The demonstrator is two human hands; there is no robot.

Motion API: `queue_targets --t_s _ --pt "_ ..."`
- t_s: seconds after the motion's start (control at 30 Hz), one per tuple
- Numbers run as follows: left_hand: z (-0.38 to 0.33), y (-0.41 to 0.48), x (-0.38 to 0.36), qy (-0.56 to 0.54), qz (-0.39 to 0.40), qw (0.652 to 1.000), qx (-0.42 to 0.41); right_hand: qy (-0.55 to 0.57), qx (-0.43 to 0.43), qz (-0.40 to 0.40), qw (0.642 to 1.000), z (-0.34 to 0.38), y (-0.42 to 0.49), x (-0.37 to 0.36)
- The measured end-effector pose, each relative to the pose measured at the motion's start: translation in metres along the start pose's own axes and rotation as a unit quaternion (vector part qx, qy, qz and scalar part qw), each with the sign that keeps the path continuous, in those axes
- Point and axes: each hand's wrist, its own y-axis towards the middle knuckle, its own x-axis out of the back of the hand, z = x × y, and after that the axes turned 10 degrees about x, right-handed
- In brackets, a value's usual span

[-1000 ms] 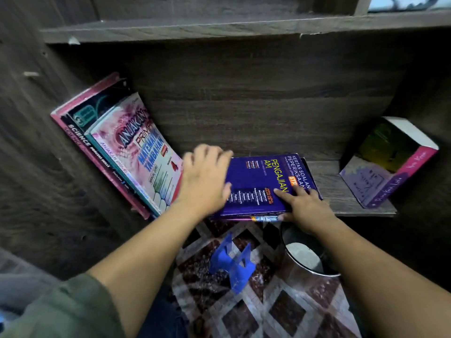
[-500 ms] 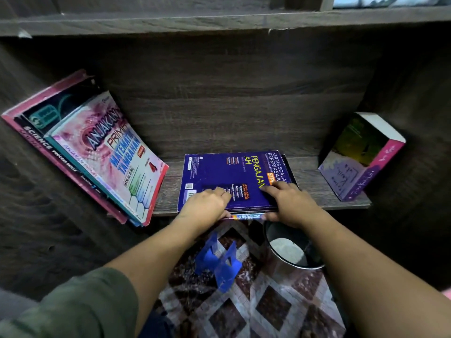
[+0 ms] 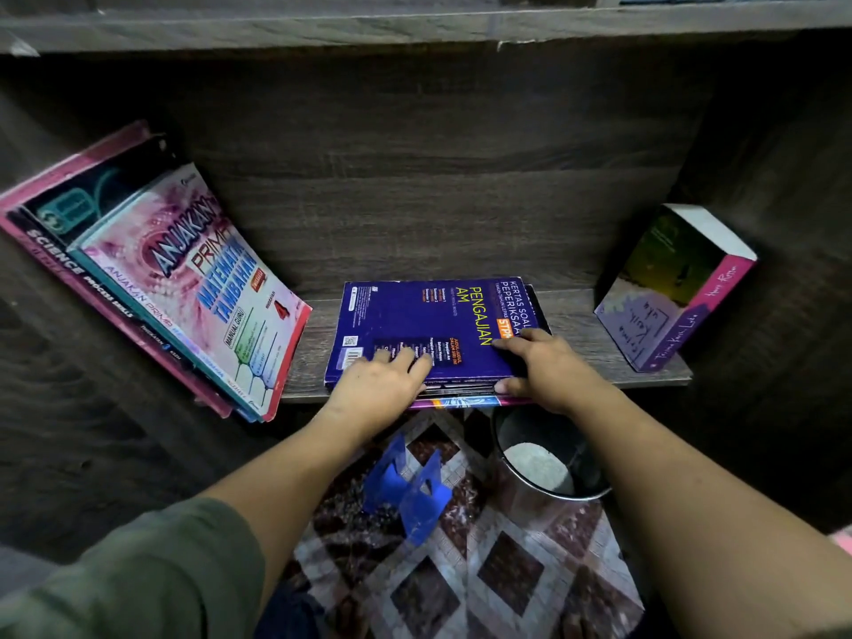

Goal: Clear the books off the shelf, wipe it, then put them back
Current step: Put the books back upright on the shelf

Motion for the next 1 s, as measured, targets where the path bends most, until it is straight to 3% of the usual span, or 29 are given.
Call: queue_targets --t_s 0.1,0.23,0.37,0.43,0.53,0.63,0.7,0.8,0.9,1.0 --pt "-0.001 0.003 0.003 0.007 -0.06 0.998 0.033 -0.074 -0.002 -0.033 0.997 0.008 -0.002 0.003" --pt "-0.007 0.008 0.029 -0.033 -0.092 0.992 0.077 -0.091 0.015 -0.159 0.983 0.023 -0.005 0.018" --pt "-0.018 0.009 0.057 -0.085 -0.138 0.981 0.104 -0.112 0.154 -0.352 0.917 0.055 -0.007 0.03" --pt "-0.014 0.012 0.069 -0.095 -0.155 0.972 0.147 -0.078 0.194 -0.415 0.885 0.07 -0.005 0.034" --pt "0.003 0.012 0.077 -0.104 -0.161 0.96 0.205 0.066 0.164 -0.439 0.881 0.088 -0.007 0.047" --pt "0.022 0.004 0.084 -0.131 -0.149 0.943 0.266 0.081 0.088 -0.352 0.928 0.088 -0.005 0.042" --pt "0.034 -0.002 0.088 -0.164 -0.15 0.922 0.316 0.032 0.054 -0.206 0.976 0.08 -0.002 0.027" --pt "0.05 -0.011 0.095 -0.194 -0.183 0.888 0.375 -0.014 0.07 -0.008 0.997 0.073 -0.003 0.003" --pt "0.063 -0.019 0.102 -0.224 -0.219 0.85 0.425 -0.064 0.068 0.054 0.994 0.072 -0.004 -0.013" --pt "0.078 -0.025 0.112 -0.214 -0.274 0.83 0.436 -0.097 0.073 0.045 0.992 0.071 -0.003 -0.022"
